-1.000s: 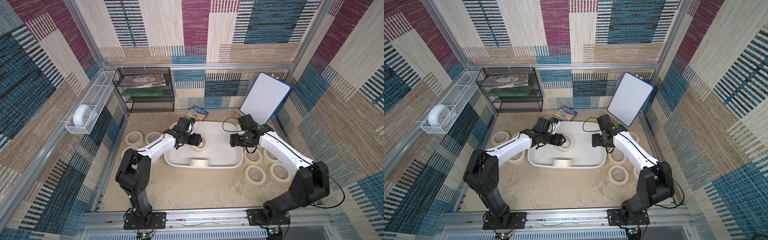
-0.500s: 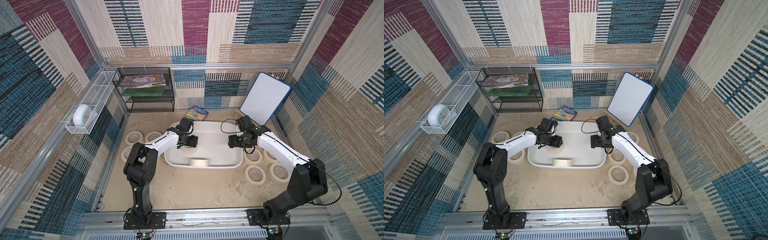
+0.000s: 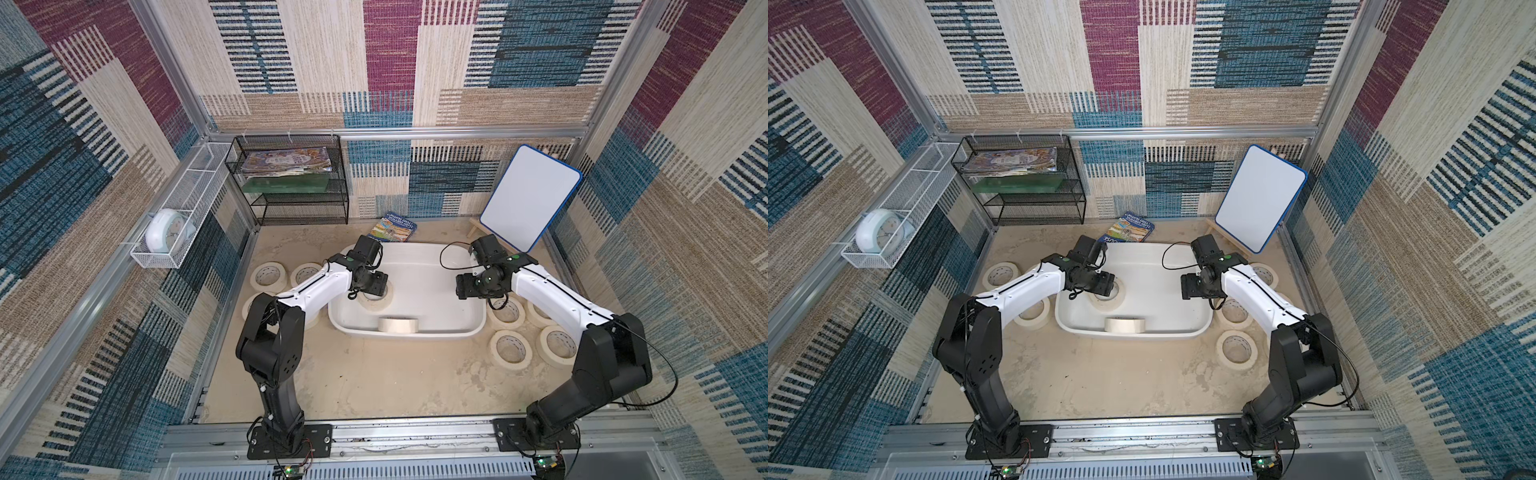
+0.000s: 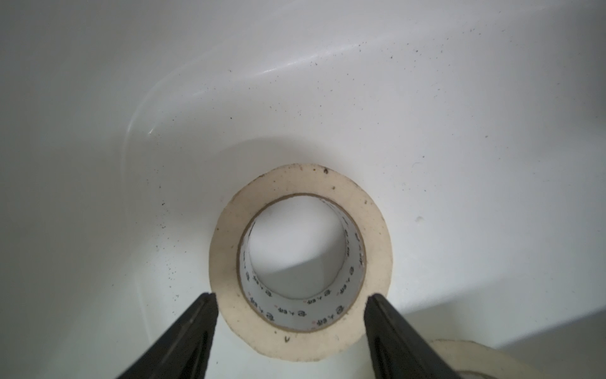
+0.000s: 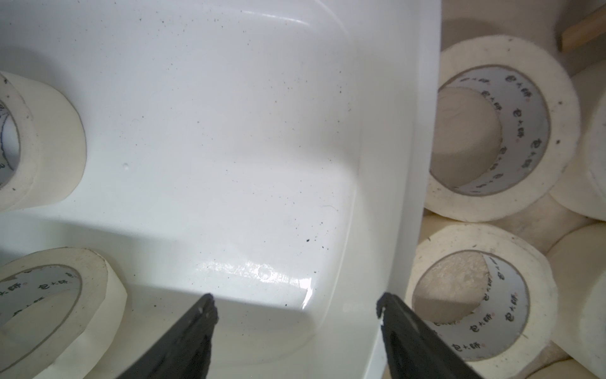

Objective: Take out the art tape in the storage box
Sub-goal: Pick up the art tape from the storage box.

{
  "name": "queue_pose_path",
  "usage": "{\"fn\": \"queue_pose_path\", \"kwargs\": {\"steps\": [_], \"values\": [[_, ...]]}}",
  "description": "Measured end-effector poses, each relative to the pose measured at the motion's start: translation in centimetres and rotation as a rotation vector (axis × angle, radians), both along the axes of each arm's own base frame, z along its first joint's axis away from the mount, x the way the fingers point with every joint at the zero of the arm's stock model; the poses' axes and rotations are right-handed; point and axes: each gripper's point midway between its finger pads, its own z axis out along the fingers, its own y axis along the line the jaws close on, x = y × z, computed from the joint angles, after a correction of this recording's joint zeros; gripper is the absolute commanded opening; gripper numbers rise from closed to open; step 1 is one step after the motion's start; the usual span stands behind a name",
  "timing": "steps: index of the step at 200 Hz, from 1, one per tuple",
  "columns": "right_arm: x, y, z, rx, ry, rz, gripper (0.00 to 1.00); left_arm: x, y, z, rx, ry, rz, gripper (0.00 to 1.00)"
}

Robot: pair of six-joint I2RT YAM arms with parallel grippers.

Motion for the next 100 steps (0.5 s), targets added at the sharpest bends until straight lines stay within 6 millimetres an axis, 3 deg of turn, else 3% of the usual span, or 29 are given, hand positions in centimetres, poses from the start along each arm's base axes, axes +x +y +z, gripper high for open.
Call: {"fn": "queue_pose_path", "kwargs": {"steps": [18, 40, 64, 100], "values": [[0.0, 0.0, -0.2, -0.002, 0.001, 0.003, 0.82, -0.9, 0.0, -0.4, 0.015, 0.019, -0.014, 0.76], [-0.2, -0.1, -0.5, -0.007, 0.009, 0.006, 0.82, -1.3, 2.7, -0.8, 0.068, 0.031, 0.049, 0.76], [-0.3, -0.2, -0.6, -0.009, 0.01, 0.009, 0.82, -0.4, 5.3, -0.3, 0.096, 0.008, 0.135, 0.76], [-0.3, -0.2, -0.7, -0.01, 0.008, 0.012, 0.82, 0.8, 5.9, -2.6, 0.083, 0.048, 0.161, 0.73]]}}
